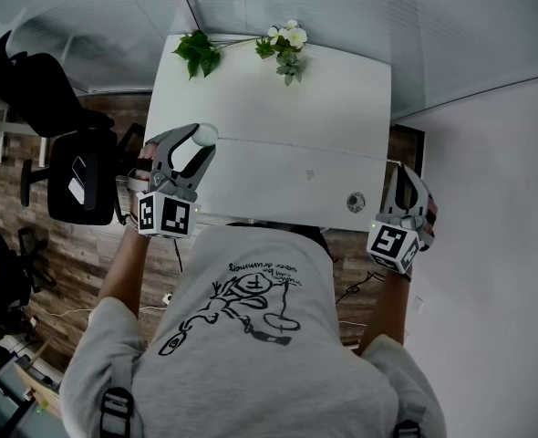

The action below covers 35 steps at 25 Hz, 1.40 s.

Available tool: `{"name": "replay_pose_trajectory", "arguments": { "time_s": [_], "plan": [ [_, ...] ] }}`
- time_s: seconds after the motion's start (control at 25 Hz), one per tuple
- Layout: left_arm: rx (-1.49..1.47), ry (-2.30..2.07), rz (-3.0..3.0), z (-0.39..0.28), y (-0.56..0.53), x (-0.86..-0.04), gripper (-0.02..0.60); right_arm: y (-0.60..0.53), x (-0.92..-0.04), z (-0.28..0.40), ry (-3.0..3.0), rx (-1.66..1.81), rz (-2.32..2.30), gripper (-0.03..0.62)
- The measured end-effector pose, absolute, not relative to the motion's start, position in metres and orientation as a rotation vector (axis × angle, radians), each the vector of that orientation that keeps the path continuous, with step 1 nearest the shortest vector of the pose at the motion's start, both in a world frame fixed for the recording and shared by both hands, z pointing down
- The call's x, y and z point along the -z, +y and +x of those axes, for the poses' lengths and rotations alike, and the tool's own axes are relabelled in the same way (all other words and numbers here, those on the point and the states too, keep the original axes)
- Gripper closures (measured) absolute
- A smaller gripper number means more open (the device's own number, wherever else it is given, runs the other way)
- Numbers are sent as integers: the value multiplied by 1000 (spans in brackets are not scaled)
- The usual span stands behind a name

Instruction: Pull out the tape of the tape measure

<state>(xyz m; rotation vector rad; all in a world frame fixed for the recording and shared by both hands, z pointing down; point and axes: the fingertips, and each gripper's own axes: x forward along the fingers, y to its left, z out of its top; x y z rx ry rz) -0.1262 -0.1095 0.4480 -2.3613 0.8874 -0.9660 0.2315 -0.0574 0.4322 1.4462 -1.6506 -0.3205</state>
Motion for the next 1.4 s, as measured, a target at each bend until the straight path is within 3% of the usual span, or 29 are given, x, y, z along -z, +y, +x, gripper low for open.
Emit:
{"name": "replay_pose_trajectory", "arguments": {
  "time_s": [1.4],
  "plan": [
    [1035,884,-2383,-133,-114,-464,347,-63,-440,228,-1668,285,1447,579]
  ]
}}
